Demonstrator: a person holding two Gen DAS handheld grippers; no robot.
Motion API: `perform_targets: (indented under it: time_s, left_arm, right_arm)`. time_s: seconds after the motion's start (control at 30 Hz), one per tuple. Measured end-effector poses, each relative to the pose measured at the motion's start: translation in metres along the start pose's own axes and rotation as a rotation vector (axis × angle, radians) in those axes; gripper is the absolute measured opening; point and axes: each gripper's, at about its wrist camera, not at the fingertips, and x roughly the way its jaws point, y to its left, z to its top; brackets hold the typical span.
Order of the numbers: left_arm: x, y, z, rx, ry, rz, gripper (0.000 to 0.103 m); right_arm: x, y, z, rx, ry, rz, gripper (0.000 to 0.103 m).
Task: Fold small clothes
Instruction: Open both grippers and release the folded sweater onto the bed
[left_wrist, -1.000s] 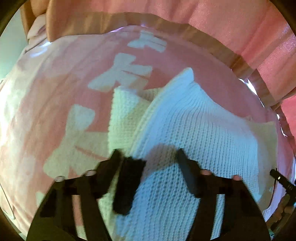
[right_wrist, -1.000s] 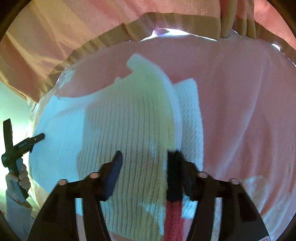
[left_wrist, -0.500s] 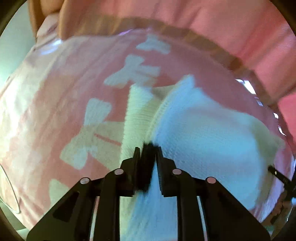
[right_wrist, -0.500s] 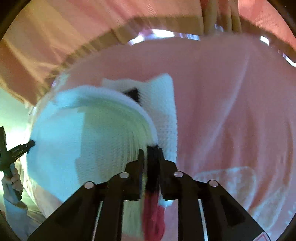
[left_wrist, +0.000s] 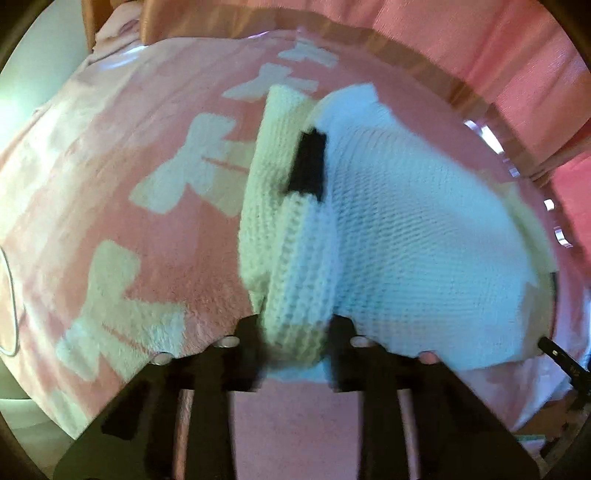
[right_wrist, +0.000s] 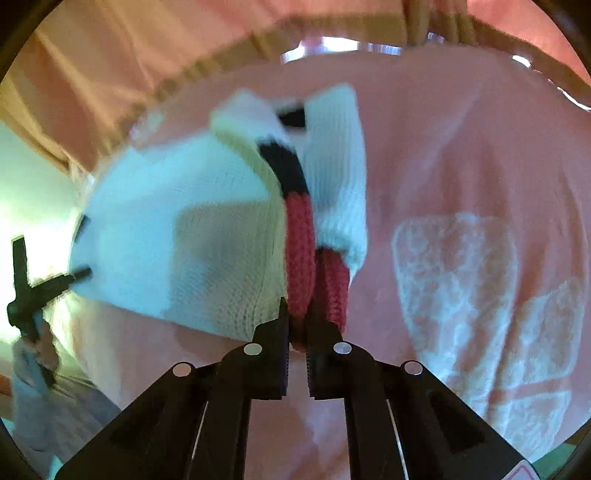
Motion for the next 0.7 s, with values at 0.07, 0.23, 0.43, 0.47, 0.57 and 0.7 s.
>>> perform_targets:
  time_s: [0.07, 0.23, 0.43, 0.47, 0.57, 0.7]
  left_arm:
    - [-0.01, 0.008, -0.005, -0.019, -0.009, -0.023, 0.014]
    - [0.0, 0.024, -0.023, -0.028, 0.052, 0.009, 0.014]
    - [-0.029, 0.002, -0.014, 0.001, -0.036, -0.003, 0.03]
    - [-0.037, 0.0, -0.009, -0.001, -0.069, -0.023, 0.036]
    - [-0.057, -0.012, 0.017, -0.013, -0.158, -0.078, 0.064]
    - [-0.039, -0.054, 0.065, 0.071, -0.168, -0.023, 0.065]
  right_arm:
    - [-0.032, -0.006, 0.003, 0.006, -0.083, 0.034, 0.006]
    - [-0.01, -0.043, -0.009, 0.074, 0.049, -0.077, 0.006]
    - [-0.002, -0.014, -0.003, -0.052, 0.038, -0.208, 0.022]
    - [-0.017, -0.007, 0.004, -0.065, -0.039, -0.215, 0.037]
    - [-0.036, 0.018, 0.029, -0.129, -0.155, -0.173, 0.052]
    - [0.004, 0.064, 0.066, -0.287, -0.078, -0.089, 0.029]
